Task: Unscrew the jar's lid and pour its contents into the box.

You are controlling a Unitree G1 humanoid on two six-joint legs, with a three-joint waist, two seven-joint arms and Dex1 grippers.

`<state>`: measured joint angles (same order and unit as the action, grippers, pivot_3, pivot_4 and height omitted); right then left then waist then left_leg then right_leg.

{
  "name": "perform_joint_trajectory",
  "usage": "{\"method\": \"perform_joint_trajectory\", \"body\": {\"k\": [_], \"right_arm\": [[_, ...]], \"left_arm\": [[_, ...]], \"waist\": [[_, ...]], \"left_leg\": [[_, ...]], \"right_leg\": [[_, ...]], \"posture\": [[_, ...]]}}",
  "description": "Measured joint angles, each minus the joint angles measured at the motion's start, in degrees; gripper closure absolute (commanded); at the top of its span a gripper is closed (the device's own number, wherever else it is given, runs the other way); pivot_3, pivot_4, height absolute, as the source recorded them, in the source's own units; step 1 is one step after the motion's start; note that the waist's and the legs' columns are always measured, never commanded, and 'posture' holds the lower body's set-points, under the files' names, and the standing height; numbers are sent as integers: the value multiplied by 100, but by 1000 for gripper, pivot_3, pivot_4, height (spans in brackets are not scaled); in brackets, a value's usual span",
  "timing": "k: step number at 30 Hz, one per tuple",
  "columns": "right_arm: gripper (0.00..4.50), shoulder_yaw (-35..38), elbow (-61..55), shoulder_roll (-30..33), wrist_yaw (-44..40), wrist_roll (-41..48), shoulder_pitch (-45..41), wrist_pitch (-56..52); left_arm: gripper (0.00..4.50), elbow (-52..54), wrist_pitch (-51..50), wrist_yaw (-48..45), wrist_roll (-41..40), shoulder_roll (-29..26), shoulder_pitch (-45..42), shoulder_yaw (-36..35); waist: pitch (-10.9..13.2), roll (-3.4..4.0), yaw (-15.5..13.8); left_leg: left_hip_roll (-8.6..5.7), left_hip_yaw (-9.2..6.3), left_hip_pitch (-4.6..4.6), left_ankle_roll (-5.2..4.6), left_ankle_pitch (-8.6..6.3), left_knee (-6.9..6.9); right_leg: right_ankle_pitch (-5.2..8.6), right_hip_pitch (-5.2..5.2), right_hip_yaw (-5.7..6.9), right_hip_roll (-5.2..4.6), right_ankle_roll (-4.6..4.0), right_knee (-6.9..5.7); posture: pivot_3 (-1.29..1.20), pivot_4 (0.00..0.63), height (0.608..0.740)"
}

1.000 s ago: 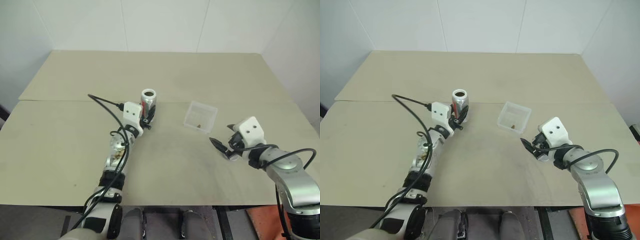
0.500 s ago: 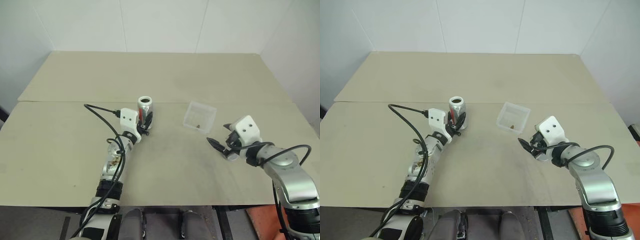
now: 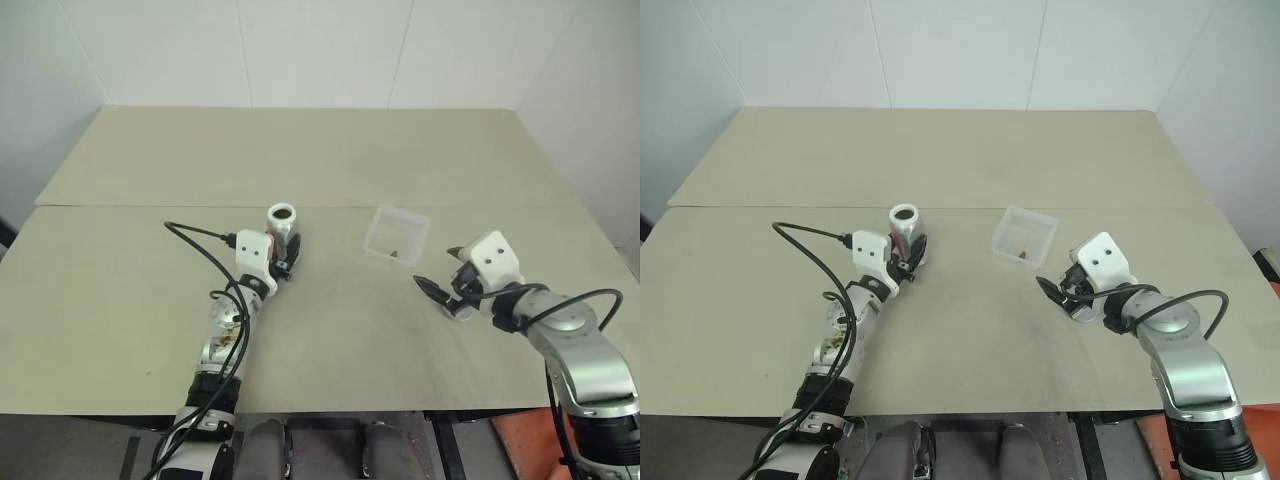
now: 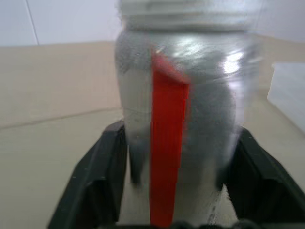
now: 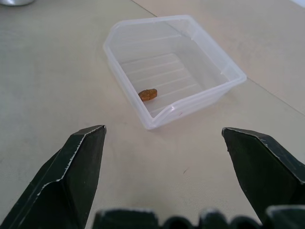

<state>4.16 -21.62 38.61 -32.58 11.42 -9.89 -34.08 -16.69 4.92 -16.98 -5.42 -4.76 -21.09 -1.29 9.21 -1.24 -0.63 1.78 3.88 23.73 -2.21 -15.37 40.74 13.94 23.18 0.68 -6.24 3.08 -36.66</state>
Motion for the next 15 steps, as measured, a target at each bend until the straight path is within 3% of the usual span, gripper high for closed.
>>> {"method": "perform_joint_trajectory", "body": {"k": [1,15], "right_arm": [[0,-17,16,0,-3,-1,-4,9],[0,-118,132,-1,0,-16,-66,128]], "left_arm": [[331,0,0,2,0,-1,11,2],[331,720,-290,7,-63,-104,525,21]], "waist": [[0,0,-2],[0,0,-4]], "left_leg": [[0,0,0,0,0,1],[1,0,0,-2,-1,0]], "right_leg": [[0,-1,0,0,0,1],[0,-1,0,-1,0,3]], "posture": [[0,150,740],[0,150,740]]}}
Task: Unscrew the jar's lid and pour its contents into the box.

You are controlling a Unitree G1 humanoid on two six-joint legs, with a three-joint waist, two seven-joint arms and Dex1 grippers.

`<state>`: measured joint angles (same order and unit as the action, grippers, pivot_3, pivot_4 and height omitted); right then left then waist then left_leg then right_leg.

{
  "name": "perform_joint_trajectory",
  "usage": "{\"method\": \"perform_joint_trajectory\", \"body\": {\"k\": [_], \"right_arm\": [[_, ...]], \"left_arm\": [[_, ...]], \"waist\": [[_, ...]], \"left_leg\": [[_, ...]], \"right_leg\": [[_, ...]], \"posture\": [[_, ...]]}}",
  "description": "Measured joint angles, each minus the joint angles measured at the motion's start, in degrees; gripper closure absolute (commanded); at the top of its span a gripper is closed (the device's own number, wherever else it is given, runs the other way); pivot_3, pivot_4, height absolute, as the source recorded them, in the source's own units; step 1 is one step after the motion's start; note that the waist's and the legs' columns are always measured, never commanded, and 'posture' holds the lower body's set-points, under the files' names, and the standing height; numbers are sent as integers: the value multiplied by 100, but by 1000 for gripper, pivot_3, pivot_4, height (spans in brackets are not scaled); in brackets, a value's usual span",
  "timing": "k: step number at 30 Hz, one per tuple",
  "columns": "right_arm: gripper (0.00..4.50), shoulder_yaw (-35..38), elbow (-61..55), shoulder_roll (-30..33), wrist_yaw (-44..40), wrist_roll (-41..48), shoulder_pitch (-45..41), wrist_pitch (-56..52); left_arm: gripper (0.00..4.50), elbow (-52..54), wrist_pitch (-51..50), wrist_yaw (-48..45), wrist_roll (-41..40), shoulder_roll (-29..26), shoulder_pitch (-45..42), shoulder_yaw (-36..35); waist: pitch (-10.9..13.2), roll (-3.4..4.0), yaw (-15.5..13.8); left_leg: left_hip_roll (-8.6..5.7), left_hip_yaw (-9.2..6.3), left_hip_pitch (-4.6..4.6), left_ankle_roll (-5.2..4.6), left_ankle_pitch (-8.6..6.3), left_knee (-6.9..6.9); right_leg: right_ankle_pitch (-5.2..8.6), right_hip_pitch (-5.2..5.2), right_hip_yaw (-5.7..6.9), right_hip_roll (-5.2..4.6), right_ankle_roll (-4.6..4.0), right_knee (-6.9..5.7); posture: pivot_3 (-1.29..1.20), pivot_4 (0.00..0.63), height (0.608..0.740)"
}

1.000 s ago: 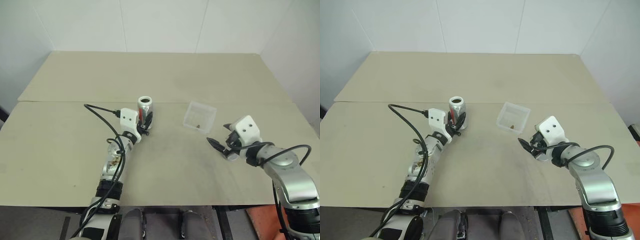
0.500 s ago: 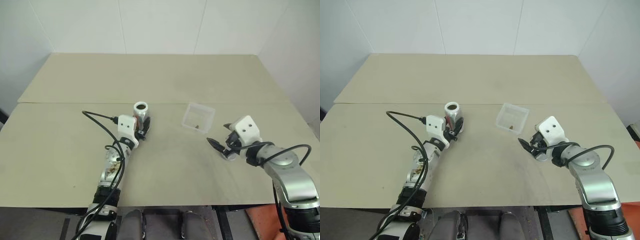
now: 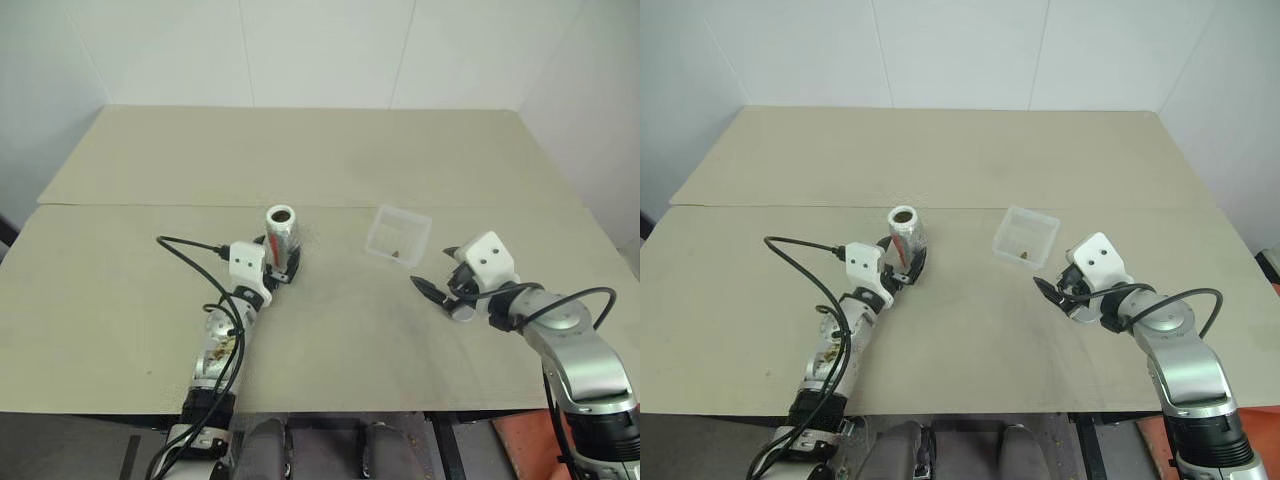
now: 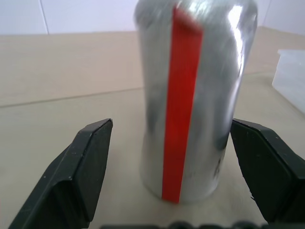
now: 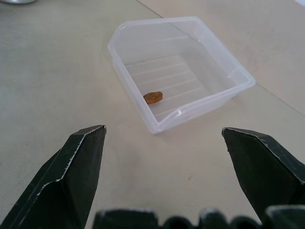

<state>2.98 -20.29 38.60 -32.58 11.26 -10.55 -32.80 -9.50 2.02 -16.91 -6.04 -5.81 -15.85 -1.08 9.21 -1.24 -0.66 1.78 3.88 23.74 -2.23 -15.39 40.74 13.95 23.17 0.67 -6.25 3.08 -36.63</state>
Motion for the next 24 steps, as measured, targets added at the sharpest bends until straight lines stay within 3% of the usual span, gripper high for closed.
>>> {"method": "perform_joint_trajectory", "body": {"k": [5,16,19,24], "right_arm": [[0,-28,22,-1,2,-37,-13,21],[0,-188,234,1,-178,-104,-184,153],[0,-109,234,165,-479,-32,-83,367],[0,804,203,826,-1874,600,718,1649]], "left_arm": [[331,635,-280,-94,-80,-236,419,1],[331,2117,-868,-1221,-910,-1253,1781,-173],[331,2663,-1094,-1692,-1428,-1802,2243,-534],[331,3420,-1609,-3117,-2762,-3189,2928,-1492]], "waist": [[0,0,2],[-2,4,13],[-1,6,9],[-1,9,-13]], "left_leg": [[2,-1,0,0,0,-1],[8,0,-2,-4,-4,-6],[10,2,1,-4,-5,-12],[13,3,-11,-15,-12,-12]], "right_leg": [[0,0,0,0,0,0],[1,-1,-1,0,-3,47],[1,4,-2,-1,-3,51],[2,-12,2,-9,-3,55]], "posture": [[0,150,740],[0,150,740],[0,150,740],[0,150,740]]}}
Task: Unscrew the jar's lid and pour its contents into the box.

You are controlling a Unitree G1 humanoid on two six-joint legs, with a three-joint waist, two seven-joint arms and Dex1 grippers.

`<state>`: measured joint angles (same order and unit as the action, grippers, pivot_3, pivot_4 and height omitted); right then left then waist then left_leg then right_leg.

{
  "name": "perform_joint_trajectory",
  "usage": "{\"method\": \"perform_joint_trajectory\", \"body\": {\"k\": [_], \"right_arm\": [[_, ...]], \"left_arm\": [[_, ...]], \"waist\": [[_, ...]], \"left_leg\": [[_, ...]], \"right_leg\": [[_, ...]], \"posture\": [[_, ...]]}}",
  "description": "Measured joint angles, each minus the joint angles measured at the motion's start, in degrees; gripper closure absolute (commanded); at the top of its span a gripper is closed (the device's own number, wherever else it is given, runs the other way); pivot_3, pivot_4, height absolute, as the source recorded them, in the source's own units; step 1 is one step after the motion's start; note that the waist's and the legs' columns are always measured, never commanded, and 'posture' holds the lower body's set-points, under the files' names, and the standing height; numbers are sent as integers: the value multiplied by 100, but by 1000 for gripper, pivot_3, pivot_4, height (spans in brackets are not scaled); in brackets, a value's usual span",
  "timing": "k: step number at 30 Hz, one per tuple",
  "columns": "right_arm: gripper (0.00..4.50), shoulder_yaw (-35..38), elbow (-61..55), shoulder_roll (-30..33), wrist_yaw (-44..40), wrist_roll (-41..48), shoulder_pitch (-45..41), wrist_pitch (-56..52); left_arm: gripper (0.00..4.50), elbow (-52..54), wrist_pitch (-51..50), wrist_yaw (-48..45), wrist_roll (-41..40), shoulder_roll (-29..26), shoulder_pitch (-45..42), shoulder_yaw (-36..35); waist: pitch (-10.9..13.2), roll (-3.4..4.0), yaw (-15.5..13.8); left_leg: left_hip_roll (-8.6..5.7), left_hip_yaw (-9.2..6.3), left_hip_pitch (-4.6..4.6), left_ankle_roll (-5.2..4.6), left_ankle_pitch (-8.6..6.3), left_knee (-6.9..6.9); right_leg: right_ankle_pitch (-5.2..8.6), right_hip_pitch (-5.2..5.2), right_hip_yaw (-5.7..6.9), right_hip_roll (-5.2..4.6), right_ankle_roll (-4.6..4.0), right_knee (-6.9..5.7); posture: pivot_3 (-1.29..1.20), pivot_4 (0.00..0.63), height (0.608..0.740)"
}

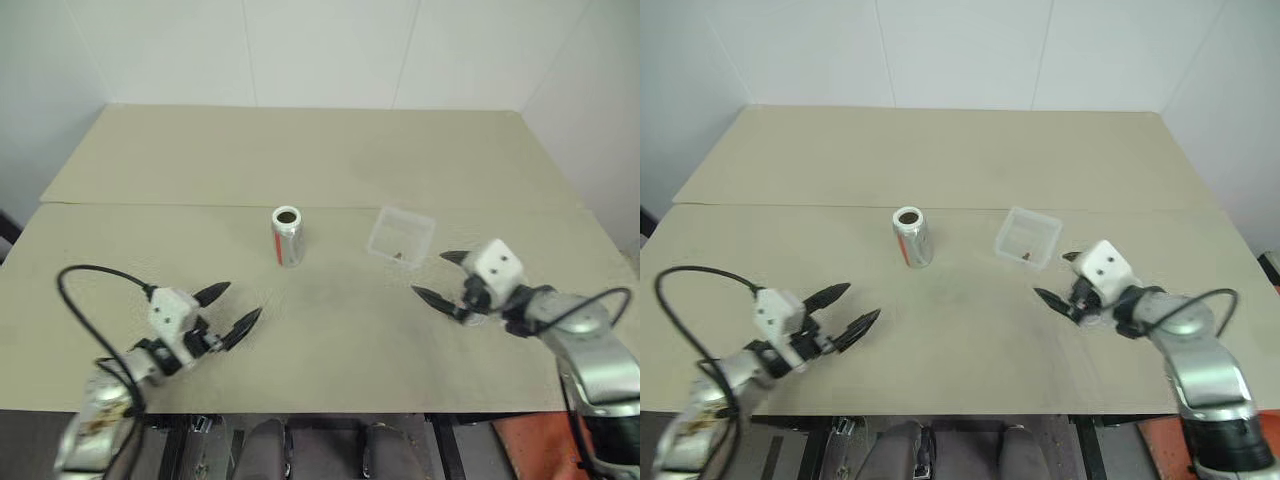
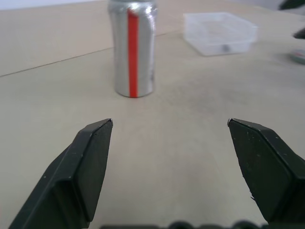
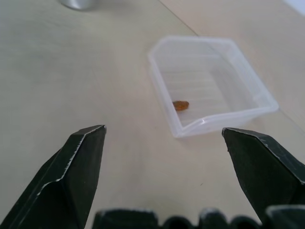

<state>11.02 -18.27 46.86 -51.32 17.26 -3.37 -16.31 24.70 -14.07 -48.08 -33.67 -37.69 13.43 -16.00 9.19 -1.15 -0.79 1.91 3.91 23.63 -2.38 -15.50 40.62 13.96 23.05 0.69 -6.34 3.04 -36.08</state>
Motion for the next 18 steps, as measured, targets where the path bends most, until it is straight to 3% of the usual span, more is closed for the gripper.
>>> {"method": "perform_joint_trajectory", "body": {"k": [7,18], "right_arm": [[0,1092,-259,843,-1475,874,807,190],[0,1249,-661,1007,-1294,1547,689,-768]], "left_arm": [[331,462,-643,-816,-1190,-720,288,-850],[331,469,-1006,-775,-1092,-809,196,-642]], "waist": [[0,0,24],[0,0,19]], "left_leg": [[4,5,-88,4,-4,-48],[-4,9,-88,8,-3,-58]], "right_leg": [[9,-73,-5,2,-11,19],[11,-68,-10,4,-14,21]], "posture": [[0,150,740],[0,150,740]]}}
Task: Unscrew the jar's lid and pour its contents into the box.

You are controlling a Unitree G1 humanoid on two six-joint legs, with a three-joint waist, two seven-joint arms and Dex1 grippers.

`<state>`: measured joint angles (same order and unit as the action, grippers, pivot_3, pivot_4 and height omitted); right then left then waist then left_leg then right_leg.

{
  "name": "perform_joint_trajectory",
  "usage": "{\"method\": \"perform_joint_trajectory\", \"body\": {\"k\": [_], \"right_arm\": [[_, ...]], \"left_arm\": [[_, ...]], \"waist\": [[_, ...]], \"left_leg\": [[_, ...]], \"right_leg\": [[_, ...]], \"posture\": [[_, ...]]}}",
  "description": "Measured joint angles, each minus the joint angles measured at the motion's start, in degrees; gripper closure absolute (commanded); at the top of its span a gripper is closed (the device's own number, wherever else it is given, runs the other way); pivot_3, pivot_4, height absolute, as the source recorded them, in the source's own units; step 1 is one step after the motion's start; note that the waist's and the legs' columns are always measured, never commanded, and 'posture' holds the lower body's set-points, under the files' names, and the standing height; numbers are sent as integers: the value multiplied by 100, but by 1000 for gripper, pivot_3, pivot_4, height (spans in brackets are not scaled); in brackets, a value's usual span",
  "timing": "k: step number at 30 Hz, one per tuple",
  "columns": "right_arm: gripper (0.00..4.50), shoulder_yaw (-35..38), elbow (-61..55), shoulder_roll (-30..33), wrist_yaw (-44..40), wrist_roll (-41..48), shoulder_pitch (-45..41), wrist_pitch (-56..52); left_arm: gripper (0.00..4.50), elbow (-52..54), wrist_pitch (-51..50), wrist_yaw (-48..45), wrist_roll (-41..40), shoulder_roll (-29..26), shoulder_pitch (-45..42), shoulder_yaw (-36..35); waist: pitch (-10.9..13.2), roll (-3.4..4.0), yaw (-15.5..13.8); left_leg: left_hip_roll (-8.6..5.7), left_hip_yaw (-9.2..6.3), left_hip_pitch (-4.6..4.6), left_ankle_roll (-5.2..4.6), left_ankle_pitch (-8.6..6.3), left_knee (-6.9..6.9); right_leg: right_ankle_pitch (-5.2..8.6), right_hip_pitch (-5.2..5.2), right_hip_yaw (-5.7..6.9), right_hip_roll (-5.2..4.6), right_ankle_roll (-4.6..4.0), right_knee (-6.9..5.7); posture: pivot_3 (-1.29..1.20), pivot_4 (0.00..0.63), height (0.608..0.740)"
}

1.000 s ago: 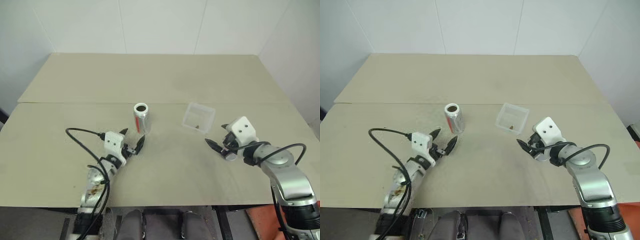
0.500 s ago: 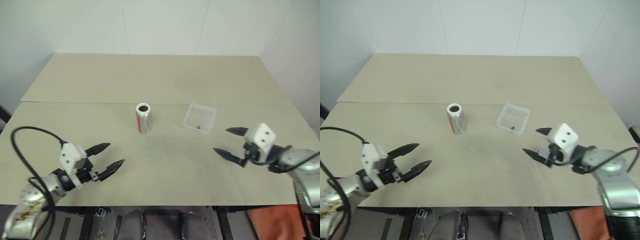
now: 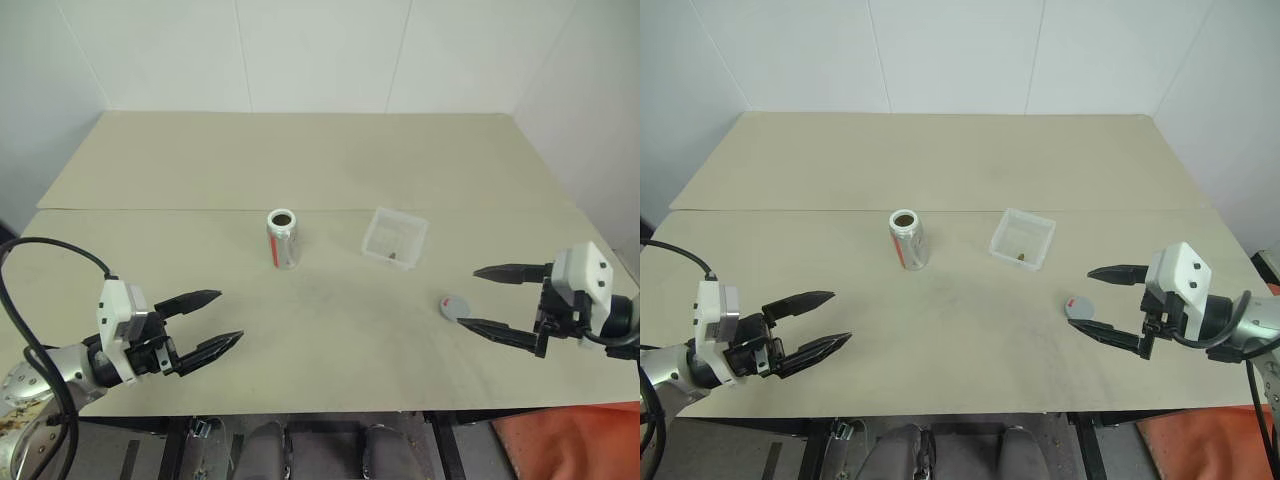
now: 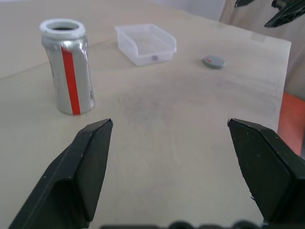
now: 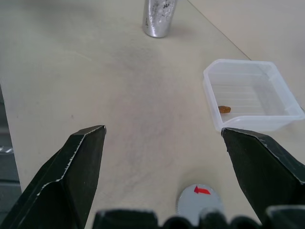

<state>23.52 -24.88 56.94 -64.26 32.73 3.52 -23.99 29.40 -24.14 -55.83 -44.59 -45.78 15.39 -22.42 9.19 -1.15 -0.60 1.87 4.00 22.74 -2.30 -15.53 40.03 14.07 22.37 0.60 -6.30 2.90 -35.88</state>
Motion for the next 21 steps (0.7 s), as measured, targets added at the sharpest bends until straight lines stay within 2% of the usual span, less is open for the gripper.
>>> {"method": "perform_joint_trajectory", "body": {"k": [7,9,12,21], "right_arm": [[0,-139,-274,-124,303,10,-144,-56],[0,-289,-366,-157,334,10,-86,-125],[0,-499,-621,-246,353,10,89,-154],[0,-937,-762,-308,445,15,-75,-271]], "left_arm": [[331,33,-3,133,302,-18,-271,194],[160,2,-80,64,272,-130,-328,184],[160,-21,-111,-170,117,-186,-325,52],[160,264,-261,71,-204,-95,-112,-544]], "waist": [[0,-1,-6],[0,-1,-5],[0,0,-5],[0,-2,2]], "left_leg": [[0,0,0,1,1,-1],[0,0,1,1,1,-2],[4,0,2,1,1,-4],[5,-2,0,4,3,-6]], "right_leg": [[0,-1,0,0,0,-1],[0,2,0,0,-1,-1],[1,4,0,-1,-1,0],[1,3,0,-2,-2,0]], "posture": [[0,150,740],[0,150,740],[0,150,740],[0,150,740]]}}
